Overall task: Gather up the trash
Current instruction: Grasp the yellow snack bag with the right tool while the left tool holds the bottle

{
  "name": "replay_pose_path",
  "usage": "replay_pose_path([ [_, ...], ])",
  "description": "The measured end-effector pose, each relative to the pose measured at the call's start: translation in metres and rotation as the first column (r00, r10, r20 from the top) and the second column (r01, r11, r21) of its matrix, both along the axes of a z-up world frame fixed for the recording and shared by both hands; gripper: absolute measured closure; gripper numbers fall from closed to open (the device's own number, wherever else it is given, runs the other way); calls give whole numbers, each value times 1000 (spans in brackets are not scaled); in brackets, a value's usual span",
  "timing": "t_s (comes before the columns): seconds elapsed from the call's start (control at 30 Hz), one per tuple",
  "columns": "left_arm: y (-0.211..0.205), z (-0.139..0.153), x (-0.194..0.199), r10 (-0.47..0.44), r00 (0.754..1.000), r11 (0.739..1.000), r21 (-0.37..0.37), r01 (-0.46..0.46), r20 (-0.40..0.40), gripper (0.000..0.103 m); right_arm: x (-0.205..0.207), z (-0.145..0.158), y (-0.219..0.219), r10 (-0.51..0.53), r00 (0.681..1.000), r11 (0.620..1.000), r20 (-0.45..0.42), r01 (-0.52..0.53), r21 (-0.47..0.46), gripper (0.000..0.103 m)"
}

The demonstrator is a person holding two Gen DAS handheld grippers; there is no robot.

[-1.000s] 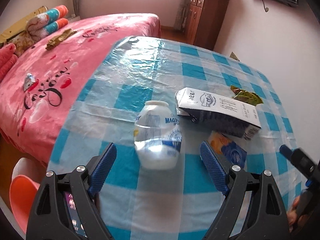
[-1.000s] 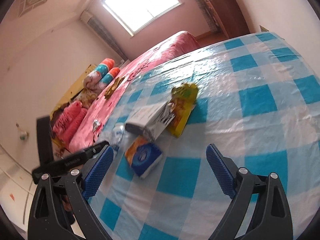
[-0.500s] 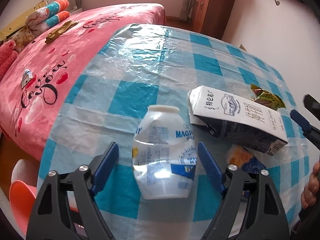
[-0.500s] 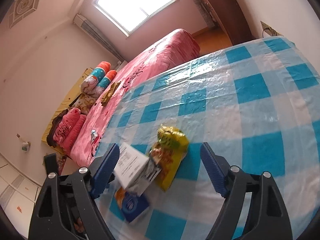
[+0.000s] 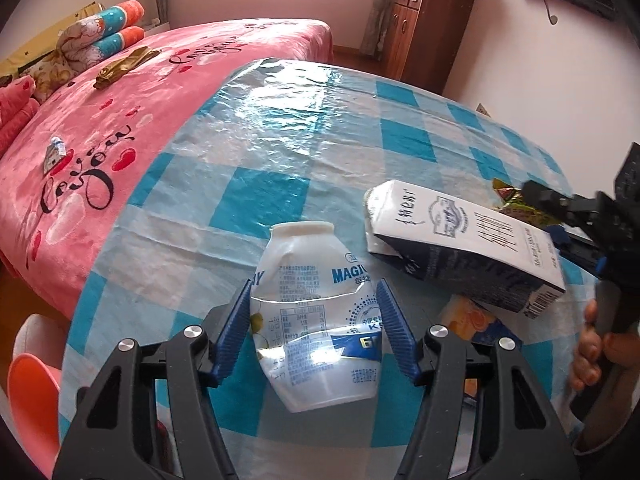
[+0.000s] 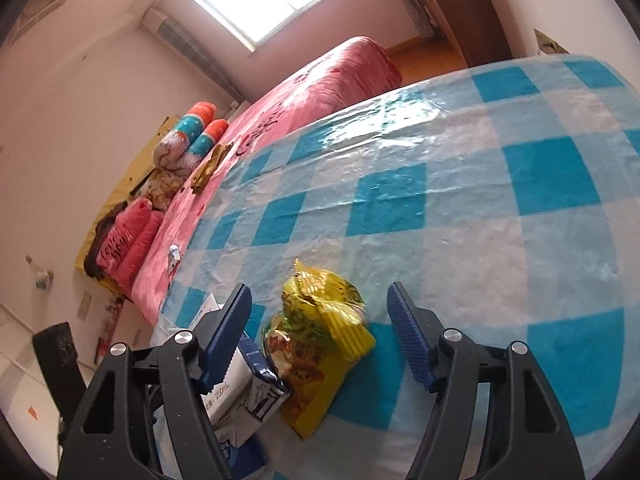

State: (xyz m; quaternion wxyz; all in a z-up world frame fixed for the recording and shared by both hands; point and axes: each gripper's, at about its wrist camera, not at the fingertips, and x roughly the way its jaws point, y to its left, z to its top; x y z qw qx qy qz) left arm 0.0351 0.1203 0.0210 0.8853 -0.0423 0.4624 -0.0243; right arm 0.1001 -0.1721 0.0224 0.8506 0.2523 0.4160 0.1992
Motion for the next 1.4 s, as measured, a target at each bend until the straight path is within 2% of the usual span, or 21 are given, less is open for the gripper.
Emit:
replay_pose_path([
  [0.17, -5, 0, -7, -14, 1000, 1000, -16, 14, 7, 40, -2, 0, 10, 25, 999, 994, 26, -22, -106, 55],
  [0.4, -26, -2, -15, -66, 998, 997, -27, 66, 8, 40, -9, 2, 19, 56, 997, 984, 49, -46, -173, 66],
  [0.63, -43, -3, -25, -104, 995, 995, -12, 104, 10, 40, -25, 3, 15, 31, 997, 981, 71, -17, -192, 67],
  [0.9, -58, -3, -33, -131, 991, 991, -9, 131, 14, 40, -41, 7, -3, -14, 996, 987, 91, 28, -159, 68],
  [1.4, -73, 5, -61, -173, 984, 984, -44, 174, 33, 40, -79, 13, -56, -148, 979, 989, 139, 149, 8, 68],
])
